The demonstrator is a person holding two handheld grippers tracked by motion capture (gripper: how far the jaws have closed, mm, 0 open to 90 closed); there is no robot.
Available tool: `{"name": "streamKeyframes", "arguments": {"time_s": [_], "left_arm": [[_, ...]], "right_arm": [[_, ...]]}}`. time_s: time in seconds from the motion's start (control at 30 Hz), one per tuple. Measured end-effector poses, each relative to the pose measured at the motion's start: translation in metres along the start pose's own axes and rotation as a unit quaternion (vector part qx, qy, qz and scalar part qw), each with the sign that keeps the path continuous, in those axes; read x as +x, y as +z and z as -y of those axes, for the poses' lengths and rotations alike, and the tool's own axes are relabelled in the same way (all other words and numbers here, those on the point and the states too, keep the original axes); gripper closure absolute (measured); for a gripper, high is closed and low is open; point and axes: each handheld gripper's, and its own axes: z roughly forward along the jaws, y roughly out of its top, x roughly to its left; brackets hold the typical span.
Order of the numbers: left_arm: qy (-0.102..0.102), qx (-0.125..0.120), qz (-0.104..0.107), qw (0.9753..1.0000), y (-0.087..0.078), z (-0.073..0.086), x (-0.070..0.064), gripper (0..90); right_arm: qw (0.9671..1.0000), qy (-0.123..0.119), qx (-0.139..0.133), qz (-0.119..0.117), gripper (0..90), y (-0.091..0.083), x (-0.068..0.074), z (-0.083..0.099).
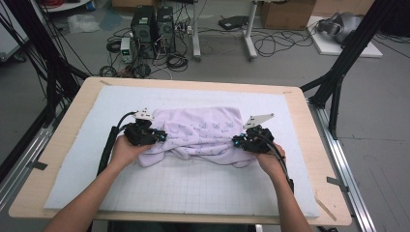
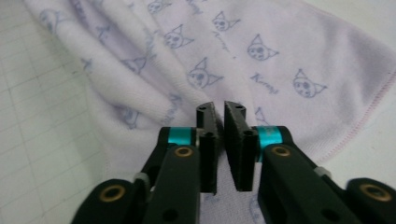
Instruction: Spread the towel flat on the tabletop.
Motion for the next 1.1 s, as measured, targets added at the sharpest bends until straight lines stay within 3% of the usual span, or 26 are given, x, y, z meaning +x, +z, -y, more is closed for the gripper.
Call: {"name": "streamKeyframes", "arguments": {"time_s": [0.1, 0.2, 0.33, 0.57, 0.63, 0.7, 0.8, 0.9, 1.0, 1.1], "left_arm": [[-0.003, -0.015, 0.0, 0.9999, -0.017, 0.0, -0.001, 65.4], [0.004, -0.029, 0.009, 0.9995, -0.037, 0.002, -0.003, 60.0], [0.027, -0.027, 0.022, 0.999, -0.054, 0.016, -0.014, 52.6], [0.045, 0.013, 0.03, 0.9985, -0.043, 0.043, -0.018, 48.9], [0.046, 0.019, 0.034, 0.9982, -0.038, 0.046, -0.016, 54.9], [0.054, 0.024, 0.039, 0.9975, -0.034, 0.046, -0.016, 67.9], [0.056, 0.022, 0.045, 0.9972, -0.032, 0.045, -0.016, 80.2], [0.052, 0.012, 0.046, 0.9975, -0.037, 0.043, -0.016, 82.9], [0.042, -0.007, 0.048, 0.998, -0.049, 0.04, -0.013, 83.3], [0.041, -0.025, 0.049, 0.9977, -0.064, 0.034, -0.014, 83.4]], "right_arm": [[0.9997, -0.001, -0.024, 0.007, 74.9, -0.01, 0.006, -0.001], [0.9989, -0.016, -0.043, 0.002, 71.4, -0.02, 0.021, -0.004], [0.9972, -0.04, -0.06, -0.016, 64.7, -0.023, 0.046, -0.007], [0.9937, -0.078, -0.057, -0.058, 53.9, 0.012, 0.086, -0.019], [0.9928, -0.097, -0.042, -0.057, 51.9, 0.026, 0.093, -0.024], [0.9925, -0.1, -0.033, -0.06, 52.1, 0.039, 0.097, -0.028], [0.9915, -0.111, -0.023, -0.063, 61.3, 0.055, 0.1, -0.032], [0.9898, -0.122, -0.008, -0.072, 84.0, 0.062, 0.099, -0.033], [0.9888, -0.112, -0.019, -0.097, 86.2, 0.052, 0.095, -0.032], [0.9877, -0.117, -0.032, -0.099, 86.4, 0.032, 0.094, -0.028]]}}
